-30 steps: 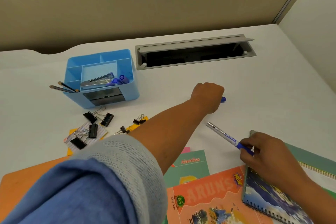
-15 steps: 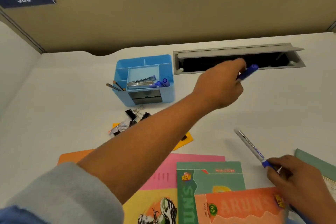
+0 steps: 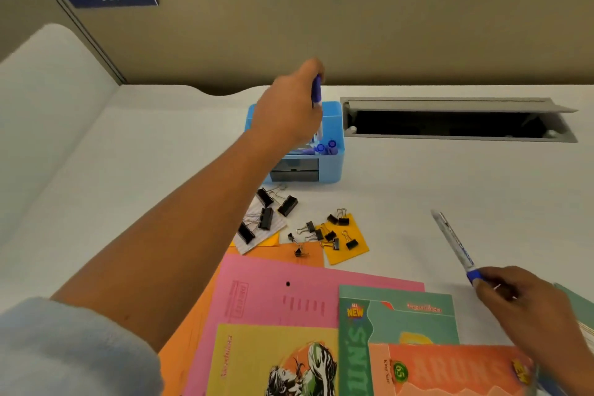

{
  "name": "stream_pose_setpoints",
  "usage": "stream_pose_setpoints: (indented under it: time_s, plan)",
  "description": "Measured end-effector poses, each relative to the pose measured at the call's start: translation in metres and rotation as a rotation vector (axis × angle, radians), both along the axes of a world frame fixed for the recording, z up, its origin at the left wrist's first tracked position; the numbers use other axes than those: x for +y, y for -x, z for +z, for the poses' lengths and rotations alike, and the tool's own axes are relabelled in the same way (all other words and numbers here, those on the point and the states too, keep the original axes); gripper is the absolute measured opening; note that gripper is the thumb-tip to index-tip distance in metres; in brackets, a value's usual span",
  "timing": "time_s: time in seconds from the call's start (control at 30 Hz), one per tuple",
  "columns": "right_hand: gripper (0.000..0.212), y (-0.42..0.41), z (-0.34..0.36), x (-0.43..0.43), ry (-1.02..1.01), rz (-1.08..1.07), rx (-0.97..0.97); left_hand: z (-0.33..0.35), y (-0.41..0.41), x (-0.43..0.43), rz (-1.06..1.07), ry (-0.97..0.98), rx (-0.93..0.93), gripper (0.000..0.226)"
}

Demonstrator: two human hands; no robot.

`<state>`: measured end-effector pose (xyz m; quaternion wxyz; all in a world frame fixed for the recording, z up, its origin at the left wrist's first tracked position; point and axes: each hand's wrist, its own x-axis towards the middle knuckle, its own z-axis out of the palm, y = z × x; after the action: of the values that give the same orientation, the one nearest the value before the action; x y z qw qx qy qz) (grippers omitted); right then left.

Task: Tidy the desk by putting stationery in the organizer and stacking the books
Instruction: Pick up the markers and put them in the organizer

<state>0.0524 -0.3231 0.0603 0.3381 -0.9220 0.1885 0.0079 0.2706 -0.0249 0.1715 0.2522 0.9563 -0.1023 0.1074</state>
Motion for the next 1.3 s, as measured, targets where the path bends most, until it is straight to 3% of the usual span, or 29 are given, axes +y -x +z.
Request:
stream_pose_setpoints:
  time_s: [0.23, 0.4, 0.6, 0.77, 0.87, 1.0, 1.1, 1.3]
  plan:
    - [0.018, -0.002, 0.012, 0.006, 0.001, 0.065, -0.003, -0.023, -0.008, -0.008, -0.025, -0.041, 0.044, 0.023]
    - [0.013, -0.004, 0.015, 0.012, 0.03, 0.067, 0.017, -0.038, -0.007, -0.004, -0.054, -0.269, 0.182, 0.025]
    - [0.018, -0.012, 0.022, 0.014, -0.068, 0.064, 0.03, -0.039, 0.005, -0.002, -0.033, -0.29, 0.233, 0.064]
    - [0.023, -0.037, 0.056, 0.022, -0.121, 0.112, -0.121, -0.039, 0.045, 0.008, 0.094, 0.031, 0.027, 0.046]
    - [0.022, -0.06, 0.079, 0.03, -0.124, 0.154, -0.263, -0.068, 0.087, 0.023, 0.119, 0.103, -0.169, 0.032]
    - [0.019, -0.1, 0.105, 0.044, -0.036, 0.246, -0.437, -0.133, 0.14, 0.048, 0.221, 0.111, -0.053, 0.028]
    - [0.018, -0.134, 0.118, 0.058, -0.002, 0.294, -0.521, -0.169, 0.169, 0.064, 0.26, 0.026, 0.025, 0.038]
    - [0.019, -0.188, 0.129, 0.093, 0.139, 0.482, -0.485, -0.199, 0.19, 0.074, 0.212, -0.14, 0.052, 0.044]
